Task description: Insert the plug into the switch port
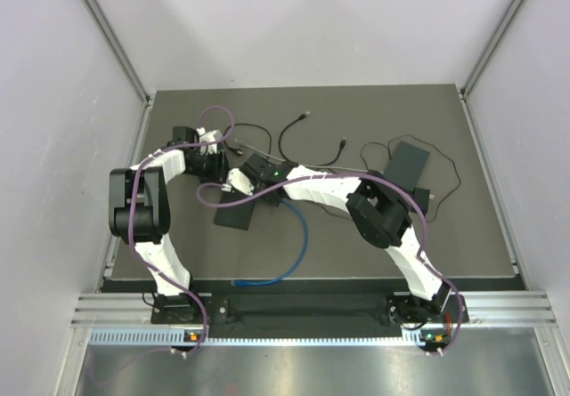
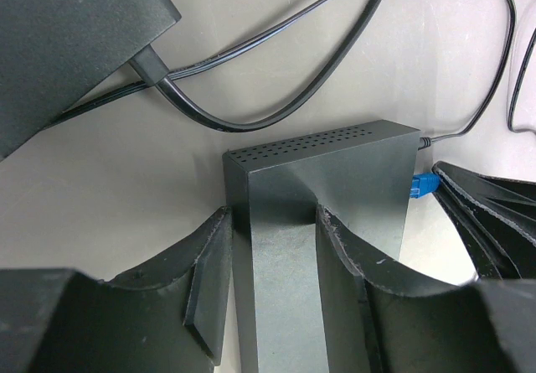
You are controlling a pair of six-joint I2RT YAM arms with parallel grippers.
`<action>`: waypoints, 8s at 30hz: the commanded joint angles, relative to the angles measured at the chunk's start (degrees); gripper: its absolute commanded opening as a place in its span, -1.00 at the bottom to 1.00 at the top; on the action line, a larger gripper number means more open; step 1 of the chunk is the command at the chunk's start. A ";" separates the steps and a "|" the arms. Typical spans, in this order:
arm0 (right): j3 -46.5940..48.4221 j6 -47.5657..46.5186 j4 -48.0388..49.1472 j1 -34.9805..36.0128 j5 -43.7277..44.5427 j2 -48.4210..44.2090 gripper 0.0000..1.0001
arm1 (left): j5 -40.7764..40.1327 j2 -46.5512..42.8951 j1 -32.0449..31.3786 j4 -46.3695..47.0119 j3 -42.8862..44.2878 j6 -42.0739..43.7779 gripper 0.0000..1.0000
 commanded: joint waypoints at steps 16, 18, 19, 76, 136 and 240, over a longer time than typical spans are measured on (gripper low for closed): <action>11.29 -0.63 29.13 4.46 -11.99 -2.32 -1.00 | 9.84 5.12 -7.52 -6.29 -3.65 -0.39 -0.24; 10.86 -1.43 28.95 4.64 -12.34 -2.49 -1.00 | 10.02 5.38 -7.52 -6.20 -3.56 -0.47 -0.24; 10.33 -1.78 29.04 4.73 -13.56 -2.67 -1.00 | 10.10 5.47 -7.52 -6.12 -3.47 -0.56 -0.24; -26.86 -24.72 47.50 -1.96 -10.95 -13.66 -1.00 | 8.52 8.64 -2.59 -10.25 1.19 -0.21 -0.03; -11.02 -9.61 35.81 1.30 -10.06 -11.98 -0.27 | 7.82 4.68 4.00 -16.84 5.93 4.36 0.04; -17.80 62.90 37.12 -37.11 -37.66 -43.28 -0.19 | -19.87 -19.22 -35.11 21.22 24.39 -23.15 -1.00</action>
